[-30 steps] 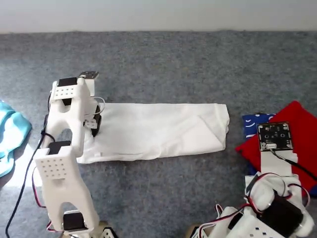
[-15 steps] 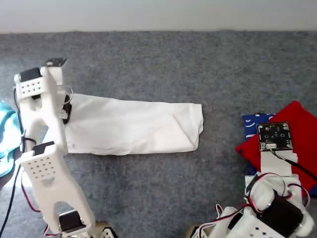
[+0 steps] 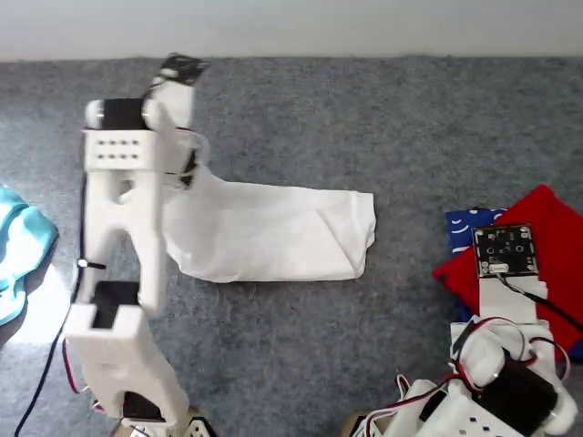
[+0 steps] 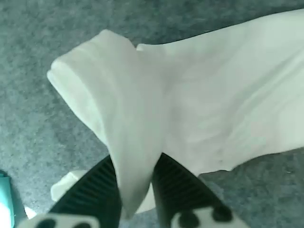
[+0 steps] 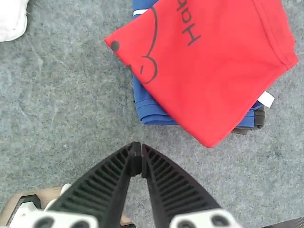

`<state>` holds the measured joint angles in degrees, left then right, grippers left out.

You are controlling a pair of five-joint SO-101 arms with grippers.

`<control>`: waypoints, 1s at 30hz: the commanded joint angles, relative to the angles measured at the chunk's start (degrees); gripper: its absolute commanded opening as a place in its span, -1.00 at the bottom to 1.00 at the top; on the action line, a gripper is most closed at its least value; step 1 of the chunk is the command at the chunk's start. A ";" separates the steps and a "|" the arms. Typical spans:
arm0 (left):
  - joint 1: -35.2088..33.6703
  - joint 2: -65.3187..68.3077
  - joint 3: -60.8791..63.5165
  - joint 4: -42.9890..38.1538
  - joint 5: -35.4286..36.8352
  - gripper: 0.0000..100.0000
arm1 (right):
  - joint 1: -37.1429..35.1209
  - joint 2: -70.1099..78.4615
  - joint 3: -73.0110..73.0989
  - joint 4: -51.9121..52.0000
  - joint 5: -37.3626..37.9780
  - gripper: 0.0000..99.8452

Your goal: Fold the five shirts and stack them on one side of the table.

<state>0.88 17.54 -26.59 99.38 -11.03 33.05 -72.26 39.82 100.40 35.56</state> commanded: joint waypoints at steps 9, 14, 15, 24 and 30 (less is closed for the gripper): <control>22.51 -5.89 0.40 -1.14 8.88 -0.98 | 0.66 -0.22 -0.09 2.07 0.26 -0.98; 27.16 0.09 -0.40 -4.66 11.43 -0.98 | 0.66 -0.22 0.00 2.07 0.26 -0.98; 27.78 1.76 -1.27 -5.19 11.43 -0.98 | 0.66 -0.22 0.00 2.07 0.26 -0.98; 30.68 18.90 -21.14 -3.78 12.22 -0.87 | 0.66 -0.22 0.00 2.07 0.26 -0.98; 29.98 25.85 -35.38 1.05 13.71 -0.47 | 0.66 -0.22 0.00 2.15 0.26 -0.98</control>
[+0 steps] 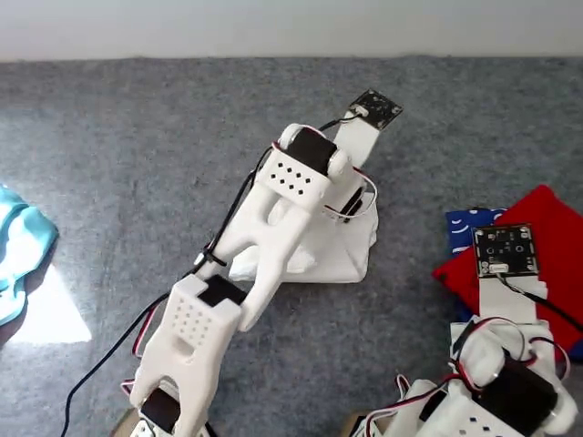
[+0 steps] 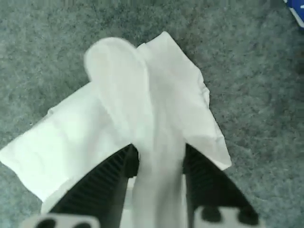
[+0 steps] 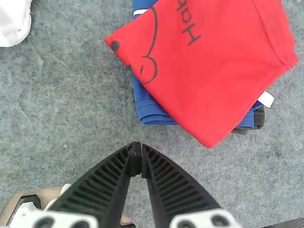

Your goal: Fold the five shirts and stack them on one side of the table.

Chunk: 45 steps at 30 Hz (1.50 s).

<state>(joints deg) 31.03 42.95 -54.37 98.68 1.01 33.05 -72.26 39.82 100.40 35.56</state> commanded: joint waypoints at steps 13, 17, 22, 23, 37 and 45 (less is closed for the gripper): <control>-10.64 -8.35 -0.04 1.85 1.93 -0.89 | 0.66 -0.22 0.00 2.15 0.26 -0.98; -16.00 -9.05 7.34 1.67 -0.62 -0.97 | 0.66 -0.22 0.00 2.15 0.18 -0.98; -17.14 -5.27 16.92 -0.88 -5.27 -0.97 | 0.66 -0.22 0.00 2.15 0.18 -0.98; -16.88 -3.78 17.63 -1.49 -5.71 -0.97 | 0.66 -0.22 0.00 2.15 0.18 -0.98; 1.58 -5.10 18.86 1.93 -5.71 -0.97 | 0.66 -0.22 0.00 2.15 0.18 -0.98; 7.65 -19.43 33.19 1.76 -5.63 -0.97 | 0.66 -0.22 0.00 1.98 0.18 -0.98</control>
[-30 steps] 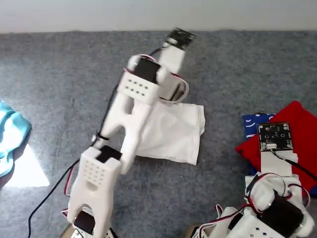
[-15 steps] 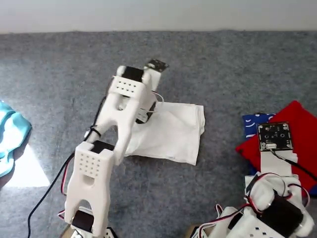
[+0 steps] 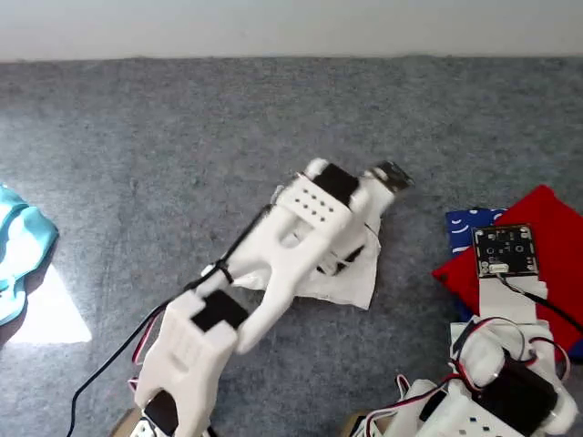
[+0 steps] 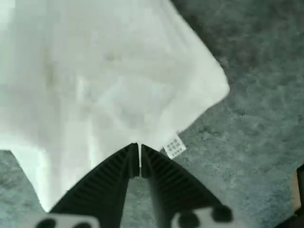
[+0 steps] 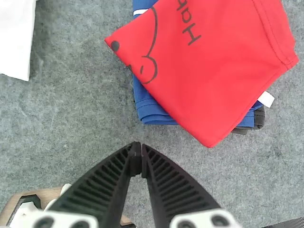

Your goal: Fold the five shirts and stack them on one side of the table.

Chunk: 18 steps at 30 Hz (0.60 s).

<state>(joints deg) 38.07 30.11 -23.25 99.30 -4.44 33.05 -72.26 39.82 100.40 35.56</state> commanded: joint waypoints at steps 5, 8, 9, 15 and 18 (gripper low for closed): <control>-2.55 -10.29 3.65 0.79 -0.35 -0.97 | 0.66 0.04 0.00 1.71 0.18 -0.98; -6.07 -10.29 3.74 -2.90 -0.53 -0.97 | 0.66 0.13 0.00 1.71 0.18 -0.98; -7.12 -10.29 3.91 -4.48 -0.53 -0.97 | 0.66 0.13 0.00 1.71 0.18 -0.98; -10.02 -3.87 4.97 -11.87 -0.53 -0.97 | 0.66 -0.13 0.00 1.98 0.18 -0.98; -8.18 2.02 4.53 -11.43 -0.35 -0.97 | 0.66 -0.13 0.00 2.07 0.18 -0.98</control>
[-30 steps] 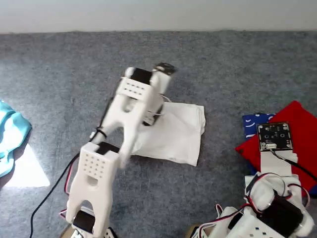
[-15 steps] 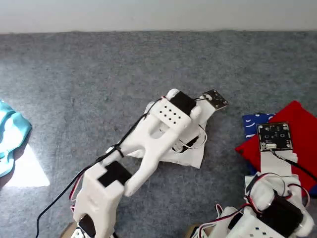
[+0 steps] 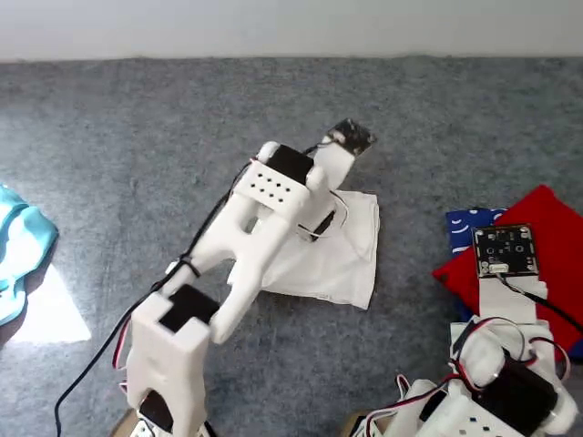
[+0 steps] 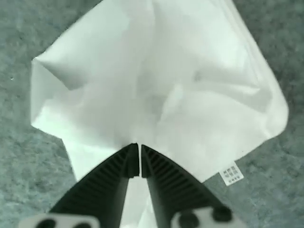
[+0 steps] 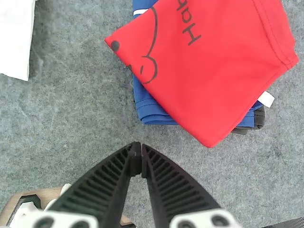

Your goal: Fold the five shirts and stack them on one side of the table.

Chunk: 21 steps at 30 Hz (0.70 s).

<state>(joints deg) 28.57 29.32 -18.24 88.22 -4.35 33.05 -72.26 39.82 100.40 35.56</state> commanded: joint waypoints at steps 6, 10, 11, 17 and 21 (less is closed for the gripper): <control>10.20 3.52 -4.70 10.02 -0.35 -0.97 | 0.66 -0.13 0.00 2.15 0.18 -0.98; 16.00 -0.53 -4.88 12.31 -0.26 -0.97 | 0.66 -0.13 0.00 2.15 0.18 -0.98; 16.88 -2.37 -4.09 12.31 -0.26 -0.97 | 0.66 -0.13 0.00 2.15 0.18 -0.98; 14.95 -10.37 -2.77 11.87 -0.70 -0.97 | 0.66 -0.13 0.00 2.15 0.18 -0.98; 7.65 -10.55 -2.68 9.49 -3.08 -0.97 | 0.66 -0.13 0.00 2.15 0.18 -0.98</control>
<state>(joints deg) 40.88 21.85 -20.62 99.30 -5.05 33.05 -72.26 39.82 100.48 35.56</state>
